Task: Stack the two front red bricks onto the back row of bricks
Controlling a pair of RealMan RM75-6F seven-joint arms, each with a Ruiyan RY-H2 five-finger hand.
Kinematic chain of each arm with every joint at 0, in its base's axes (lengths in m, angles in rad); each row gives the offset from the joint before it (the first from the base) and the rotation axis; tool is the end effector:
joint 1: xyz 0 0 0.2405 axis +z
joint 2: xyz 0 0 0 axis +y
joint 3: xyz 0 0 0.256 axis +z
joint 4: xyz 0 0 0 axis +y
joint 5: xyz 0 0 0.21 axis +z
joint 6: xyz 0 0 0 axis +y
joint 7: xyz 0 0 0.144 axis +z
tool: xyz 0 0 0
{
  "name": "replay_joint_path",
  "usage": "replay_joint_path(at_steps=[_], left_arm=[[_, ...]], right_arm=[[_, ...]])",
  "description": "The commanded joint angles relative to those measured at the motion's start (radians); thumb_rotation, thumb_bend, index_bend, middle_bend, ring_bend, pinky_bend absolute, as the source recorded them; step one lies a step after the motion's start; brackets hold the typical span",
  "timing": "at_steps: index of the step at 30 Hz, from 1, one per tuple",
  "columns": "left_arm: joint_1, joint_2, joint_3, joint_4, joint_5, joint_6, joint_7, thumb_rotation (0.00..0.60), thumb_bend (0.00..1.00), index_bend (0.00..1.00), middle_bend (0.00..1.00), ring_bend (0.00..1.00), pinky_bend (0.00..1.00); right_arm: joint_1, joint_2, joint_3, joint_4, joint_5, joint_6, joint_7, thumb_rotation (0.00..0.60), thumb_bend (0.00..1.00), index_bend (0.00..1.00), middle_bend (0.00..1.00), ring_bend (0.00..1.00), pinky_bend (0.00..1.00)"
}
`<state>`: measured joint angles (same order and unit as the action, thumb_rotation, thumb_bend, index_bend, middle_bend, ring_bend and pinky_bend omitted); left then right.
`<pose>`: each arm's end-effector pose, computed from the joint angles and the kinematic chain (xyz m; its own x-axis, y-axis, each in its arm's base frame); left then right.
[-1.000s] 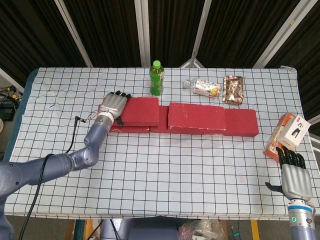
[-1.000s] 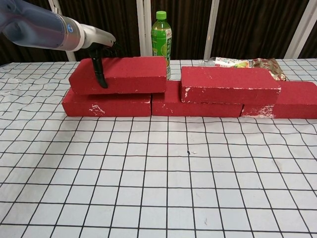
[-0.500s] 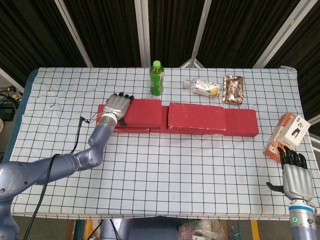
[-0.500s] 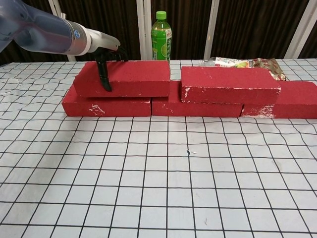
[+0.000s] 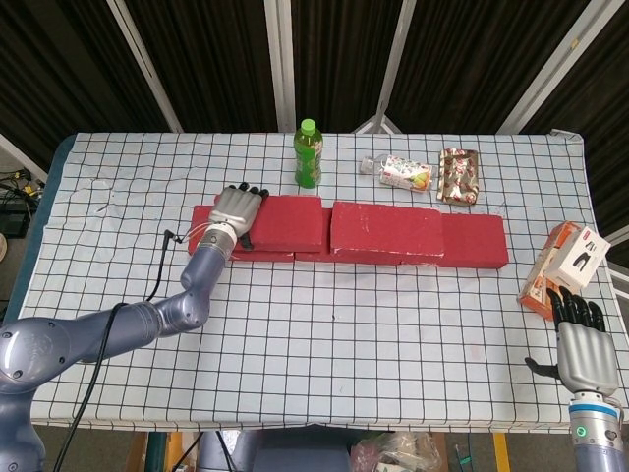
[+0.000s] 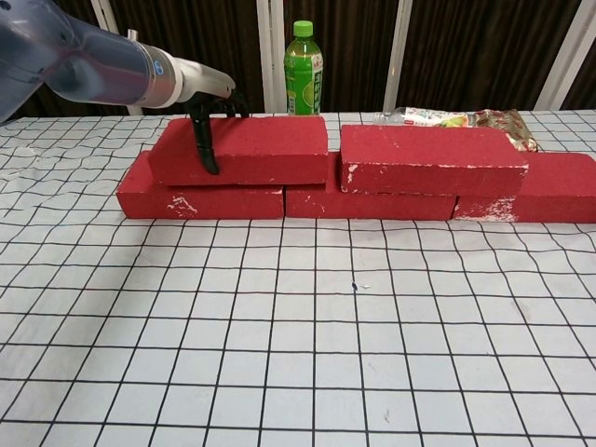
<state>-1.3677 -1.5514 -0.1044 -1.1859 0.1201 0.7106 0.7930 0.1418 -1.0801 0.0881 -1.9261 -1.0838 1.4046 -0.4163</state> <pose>-0.0567 0.4653 -0.0087 0.6454 0.3631 0.6721 0.7617 -0.2400 -0.6018 -0.2937 -0.1898 0.1490 0.4469 -0.1771 0.8769 -0.8385 0.2588 0.4796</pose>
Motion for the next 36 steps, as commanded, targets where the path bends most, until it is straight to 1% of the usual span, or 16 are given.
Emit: replay_joint_path(at_steps=[1,13,17,29,36], left_arm=[[-0.003,-0.004,-0.001,0.003,-0.005,0.001,0.003,0.600,0.06,0.22,0.14,0.09,0.24],[-0.017,-0.014,-0.002,0.006,-0.033,0.010,0.022,0.600,0.06,0.22,0.14,0.09,0.24],[-0.018,-0.022,-0.001,0.016,-0.039,0.011,0.028,0.600,0.03,0.22,0.14,0.09,0.24],[-0.016,-0.042,-0.007,0.035,-0.019,0.004,0.028,0.600,0.03,0.21,0.14,0.09,0.24],[-0.017,-0.051,-0.005,0.044,-0.027,0.002,0.036,0.600,0.03,0.20,0.13,0.09,0.24]], right_arm=[[-0.001,0.001,0.000,0.001,0.000,0.000,0.001,0.600,0.13,0.02,0.00,0.00,0.00],[-0.001,0.002,0.001,0.004,-0.001,0.000,0.003,0.600,0.13,0.02,0.00,0.00,0.00],[-0.002,0.002,0.000,0.006,-0.002,0.000,0.005,0.600,0.13,0.02,0.00,0.00,0.00],[-0.003,0.002,0.000,0.006,0.002,-0.001,0.002,0.600,0.13,0.02,0.00,0.00,0.00],[-0.003,0.003,0.002,0.005,0.005,-0.002,0.004,0.600,0.13,0.02,0.00,0.00,0.00]])
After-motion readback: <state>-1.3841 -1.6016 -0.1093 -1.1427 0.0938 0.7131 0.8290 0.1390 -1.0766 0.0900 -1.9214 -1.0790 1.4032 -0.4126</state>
